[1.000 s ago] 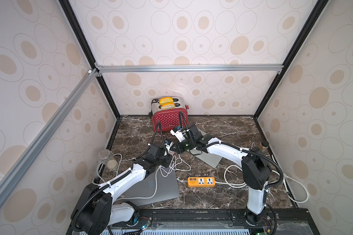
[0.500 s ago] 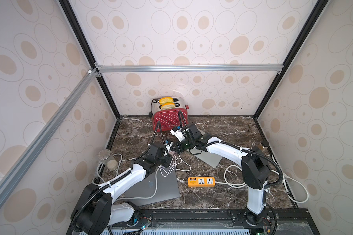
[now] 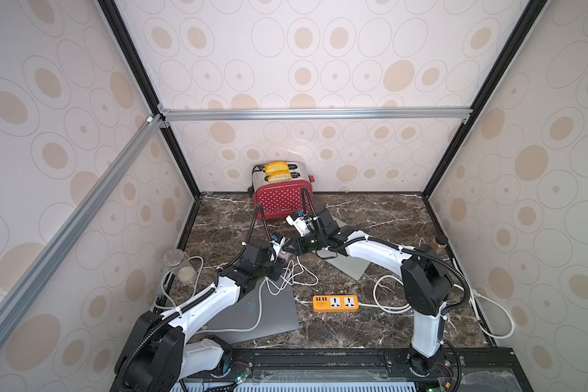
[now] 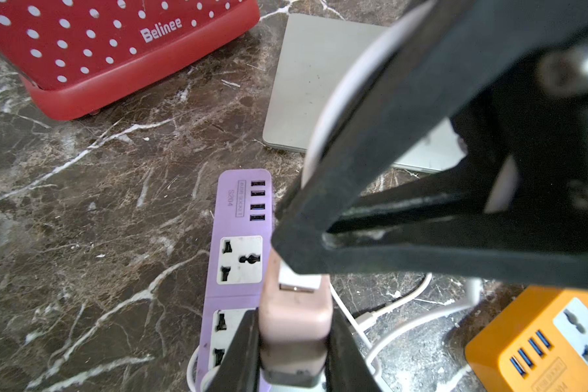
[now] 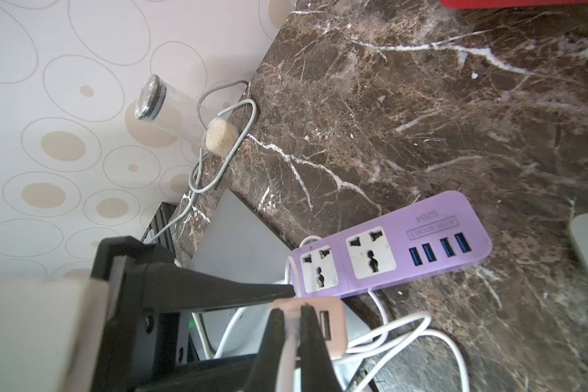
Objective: Unplug the laptop charger
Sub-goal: Remove the charging cable from the plug.
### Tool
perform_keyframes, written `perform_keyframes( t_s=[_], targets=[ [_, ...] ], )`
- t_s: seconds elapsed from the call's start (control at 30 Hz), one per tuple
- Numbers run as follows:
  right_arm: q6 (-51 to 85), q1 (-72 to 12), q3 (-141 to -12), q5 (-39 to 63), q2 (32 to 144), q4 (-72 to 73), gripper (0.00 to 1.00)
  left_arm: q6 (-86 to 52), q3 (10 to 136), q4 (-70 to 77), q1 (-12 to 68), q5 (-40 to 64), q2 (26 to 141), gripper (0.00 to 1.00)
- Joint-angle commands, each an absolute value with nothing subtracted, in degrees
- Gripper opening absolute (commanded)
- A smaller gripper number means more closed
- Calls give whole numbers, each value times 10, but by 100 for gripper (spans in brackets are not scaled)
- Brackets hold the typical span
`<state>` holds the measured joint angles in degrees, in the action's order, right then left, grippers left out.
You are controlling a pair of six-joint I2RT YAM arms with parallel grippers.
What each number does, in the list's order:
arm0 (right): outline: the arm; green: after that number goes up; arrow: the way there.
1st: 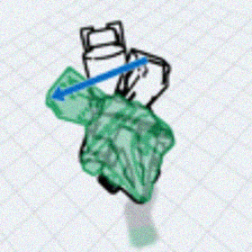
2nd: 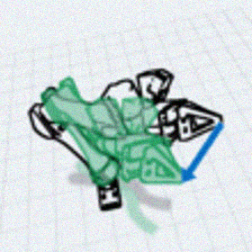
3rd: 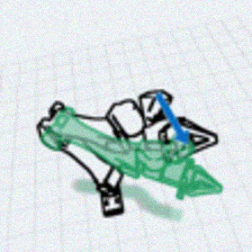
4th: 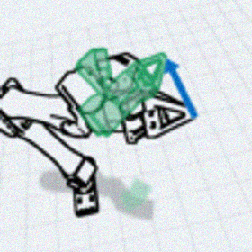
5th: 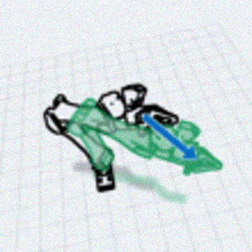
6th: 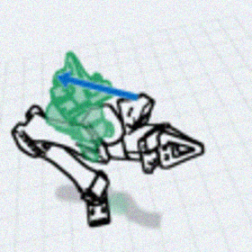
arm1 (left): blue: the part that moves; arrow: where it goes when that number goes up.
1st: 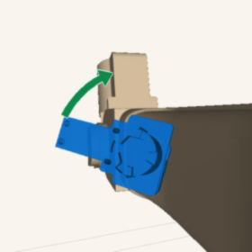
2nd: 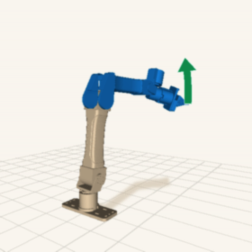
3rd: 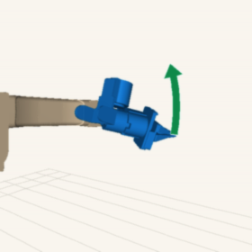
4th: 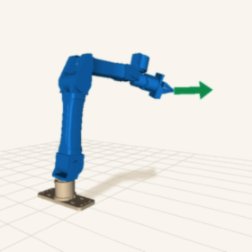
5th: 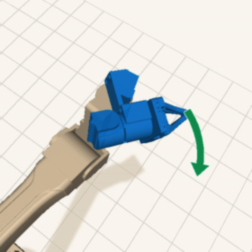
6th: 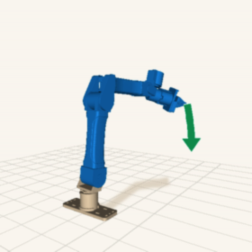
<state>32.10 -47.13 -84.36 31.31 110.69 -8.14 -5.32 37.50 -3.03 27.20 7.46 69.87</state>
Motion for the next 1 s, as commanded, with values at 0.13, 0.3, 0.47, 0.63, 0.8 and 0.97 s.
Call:
perform_keyframes(
  t_s=[0.13,0.3,0.47,0.63,0.8,0.97],
  targets=[
    [287,-460,-902,257,1113,-162,0,-55,374,-21,259,57,689,2],
    [280,-460,-869,235,1092,-160,0,-51,381,-17,257,52,692,2],
    [286,-461,-836,236,1068,-151,0,-42,393,-21,240,60,697,2],
    [260,-456,-900,225,1089,-190,0,-42,387,-18,239,81,698,1],
    [246,-442,-963,238,1122,-226,0,-47,368,-6,240,89,688,1],
    [259,-443,-916,239,1092,-207,0,-42,383,-11,239,73,693,2]
  ],
)
